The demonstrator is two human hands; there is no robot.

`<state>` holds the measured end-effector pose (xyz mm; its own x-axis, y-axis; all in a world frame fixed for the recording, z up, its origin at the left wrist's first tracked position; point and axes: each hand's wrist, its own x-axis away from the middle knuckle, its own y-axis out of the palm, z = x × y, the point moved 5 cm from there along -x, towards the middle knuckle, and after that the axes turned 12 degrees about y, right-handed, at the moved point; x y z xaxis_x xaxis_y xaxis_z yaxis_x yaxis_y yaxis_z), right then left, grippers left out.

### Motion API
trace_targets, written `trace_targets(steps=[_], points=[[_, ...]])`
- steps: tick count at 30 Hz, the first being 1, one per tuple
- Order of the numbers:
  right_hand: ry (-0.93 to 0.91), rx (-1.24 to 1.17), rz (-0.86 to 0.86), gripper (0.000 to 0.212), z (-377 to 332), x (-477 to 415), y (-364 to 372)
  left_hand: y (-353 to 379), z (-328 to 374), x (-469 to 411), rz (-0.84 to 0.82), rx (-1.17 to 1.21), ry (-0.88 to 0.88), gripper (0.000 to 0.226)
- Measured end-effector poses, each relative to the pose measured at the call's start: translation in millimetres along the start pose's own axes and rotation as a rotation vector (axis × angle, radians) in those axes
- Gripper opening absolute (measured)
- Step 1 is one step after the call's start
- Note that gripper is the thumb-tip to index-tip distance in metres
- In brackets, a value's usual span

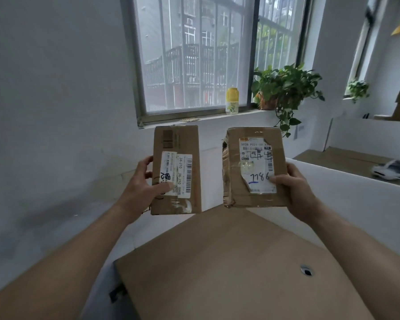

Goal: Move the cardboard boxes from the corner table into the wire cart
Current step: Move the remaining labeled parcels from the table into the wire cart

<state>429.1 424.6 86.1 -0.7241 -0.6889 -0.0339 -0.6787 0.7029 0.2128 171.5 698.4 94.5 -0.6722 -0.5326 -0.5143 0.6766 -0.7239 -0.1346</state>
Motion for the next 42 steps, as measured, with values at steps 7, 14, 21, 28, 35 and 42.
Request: trace_targets(steps=[7, 14, 21, 28, 35, 42], points=[[-0.013, -0.022, -0.059, 0.066, -30, 19, 16, -5, 39, 21, 0.046, -0.024, 0.035, 0.074], [-0.032, 0.002, -0.083, 0.066, -50, 43, 33, -14, 64, 43, 0.062, -0.010, 0.062, 0.072], [-0.028, 0.030, -0.098, 0.068, -56, 73, 57, -28, 83, 70, 0.071, 0.012, 0.074, 0.073], [-0.017, 0.049, -0.146, 0.066, -43, 107, 109, -65, 102, 121, 0.115, 0.036, 0.039, 0.076], [-0.015, 0.032, -0.210, 0.063, -27, 148, 167, -114, 120, 180, 0.186, 0.028, -0.002, 0.078], [0.019, 0.000, -0.273, 0.060, 0, 174, 210, -150, 126, 237, 0.261, 0.013, -0.059, 0.082]])
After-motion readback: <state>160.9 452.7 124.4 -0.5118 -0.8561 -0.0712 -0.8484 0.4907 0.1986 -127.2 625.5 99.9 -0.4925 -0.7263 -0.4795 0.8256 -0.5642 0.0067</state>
